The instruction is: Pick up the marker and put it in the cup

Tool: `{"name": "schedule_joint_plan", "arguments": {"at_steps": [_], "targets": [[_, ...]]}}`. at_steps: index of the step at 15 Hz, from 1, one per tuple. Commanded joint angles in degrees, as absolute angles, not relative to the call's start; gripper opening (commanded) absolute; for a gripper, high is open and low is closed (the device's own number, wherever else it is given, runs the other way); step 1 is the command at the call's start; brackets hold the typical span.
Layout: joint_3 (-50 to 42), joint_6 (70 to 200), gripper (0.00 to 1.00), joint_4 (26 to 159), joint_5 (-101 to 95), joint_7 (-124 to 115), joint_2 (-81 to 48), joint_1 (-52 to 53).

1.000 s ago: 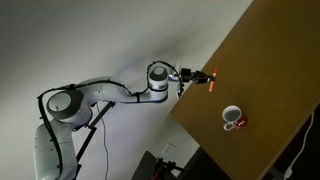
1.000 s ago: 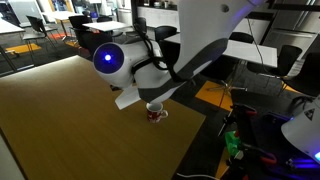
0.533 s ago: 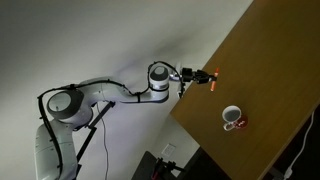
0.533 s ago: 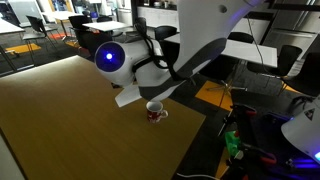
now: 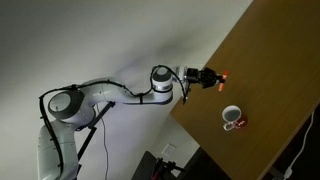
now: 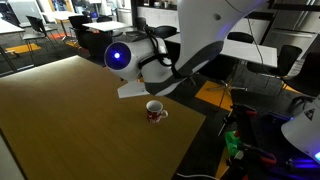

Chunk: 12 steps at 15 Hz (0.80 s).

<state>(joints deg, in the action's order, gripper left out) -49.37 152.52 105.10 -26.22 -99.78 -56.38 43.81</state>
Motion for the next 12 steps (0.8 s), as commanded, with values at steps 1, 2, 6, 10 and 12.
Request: {"name": "schedule_joint_plan", "arguments": {"at_steps": [1,2,6,10,12], "targets": [[-52.44,147.05,0.05,106.96,-25.81,-108.49,-57.55,48.32],[-52.48,145.42,0.05,107.24,-26.05,-110.59,-57.60,48.87],[-50.06,144.70,0.18,106.30,-28.10,-111.51,-56.87,47.00],[-50.49,144.70,0.18,106.67,-28.26,-111.58,-56.88,47.32],[-50.57,144.71,0.05,106.69,-28.26,-111.58,-56.88,47.32]]}}
